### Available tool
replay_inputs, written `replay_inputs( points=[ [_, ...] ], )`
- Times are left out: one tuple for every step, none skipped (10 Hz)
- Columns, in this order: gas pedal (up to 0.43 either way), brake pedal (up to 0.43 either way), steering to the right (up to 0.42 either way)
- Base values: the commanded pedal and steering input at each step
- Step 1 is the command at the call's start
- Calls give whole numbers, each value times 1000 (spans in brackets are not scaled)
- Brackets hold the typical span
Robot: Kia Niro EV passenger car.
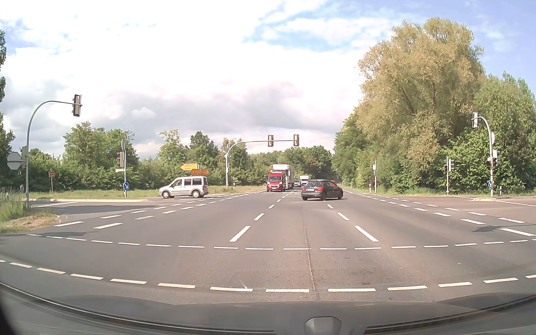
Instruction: Follow the waypoints while adhering to traffic rules and regulations
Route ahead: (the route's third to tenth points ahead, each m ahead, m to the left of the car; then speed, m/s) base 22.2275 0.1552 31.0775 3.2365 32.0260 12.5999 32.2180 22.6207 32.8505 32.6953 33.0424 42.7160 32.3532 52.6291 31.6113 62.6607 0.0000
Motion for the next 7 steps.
replay_inputs(
  points=[
    [0,256,8],
    [0,262,8],
    [0,262,8],
    [0,256,8],
    [0,262,9],
    [0,256,8],
    [0,256,8]
  ],
)
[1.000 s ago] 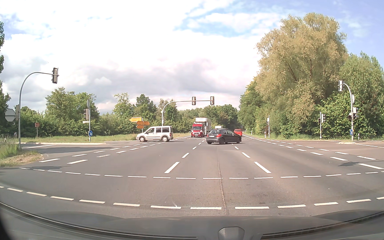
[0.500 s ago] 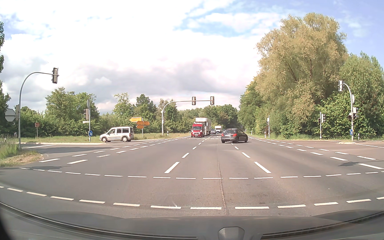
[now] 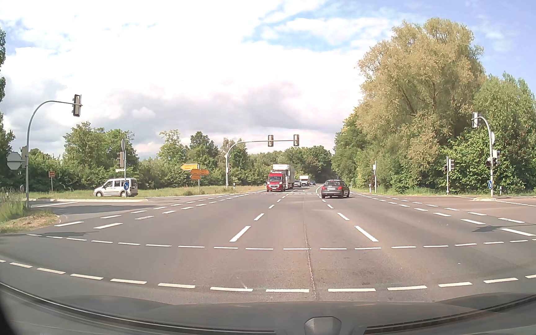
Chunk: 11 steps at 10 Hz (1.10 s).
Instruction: Follow the waypoints while adhering to traffic rules and regulations
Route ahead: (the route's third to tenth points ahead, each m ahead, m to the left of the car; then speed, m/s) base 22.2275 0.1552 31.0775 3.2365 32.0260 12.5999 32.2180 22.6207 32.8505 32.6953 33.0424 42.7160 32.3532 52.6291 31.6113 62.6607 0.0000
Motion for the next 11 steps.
replay_inputs(
  points=[
    [0,256,9],
    [0,262,8],
    [0,256,8],
    [0,262,8],
    [0,256,8],
    [0,256,8],
    [0,256,9],
    [0,256,8],
    [0,262,8],
    [0,256,8],
    [0,262,8]
  ],
)
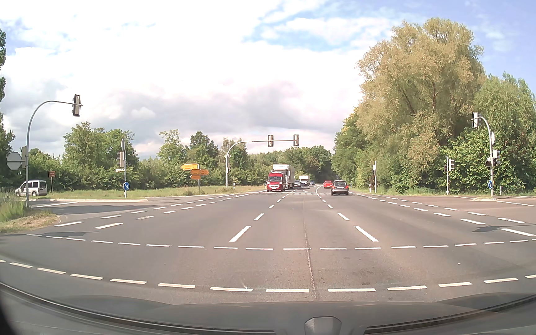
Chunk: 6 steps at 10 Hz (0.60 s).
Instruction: Follow the waypoints while adhering to traffic rules and regulations
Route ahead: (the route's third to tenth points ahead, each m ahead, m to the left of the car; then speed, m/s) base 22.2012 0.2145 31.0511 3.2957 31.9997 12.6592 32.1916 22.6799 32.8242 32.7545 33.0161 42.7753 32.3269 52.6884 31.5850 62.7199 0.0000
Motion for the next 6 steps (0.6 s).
replay_inputs(
  points=[
    [0,256,8],
    [0,256,8],
    [0,256,8],
    [0,256,8],
    [0,256,8],
    [0,256,8]
  ],
)
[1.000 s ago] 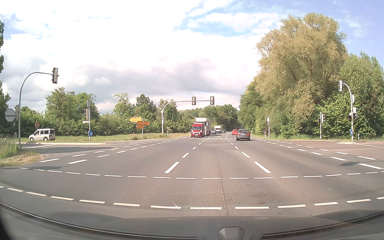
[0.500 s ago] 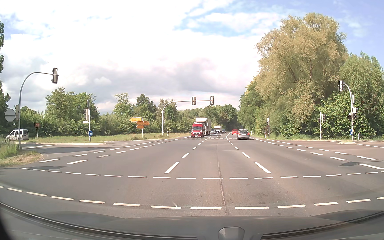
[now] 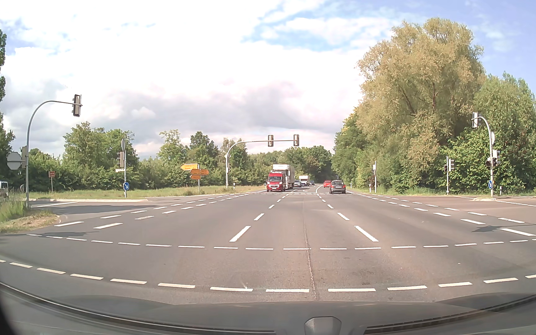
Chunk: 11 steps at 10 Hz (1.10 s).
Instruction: Follow the waypoints while adhering to traffic rules and regulations
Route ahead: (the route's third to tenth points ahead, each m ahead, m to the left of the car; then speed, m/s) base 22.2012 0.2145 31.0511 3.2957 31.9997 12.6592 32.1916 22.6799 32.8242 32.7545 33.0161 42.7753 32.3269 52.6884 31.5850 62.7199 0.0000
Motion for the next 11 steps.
replay_inputs(
  points=[
    [0,262,8],
    [0,256,8],
    [0,256,8],
    [0,262,8],
    [0,256,8],
    [0,256,8],
    [0,262,8],
    [0,256,8],
    [0,256,8],
    [0,256,8],
    [0,262,8]
  ],
)
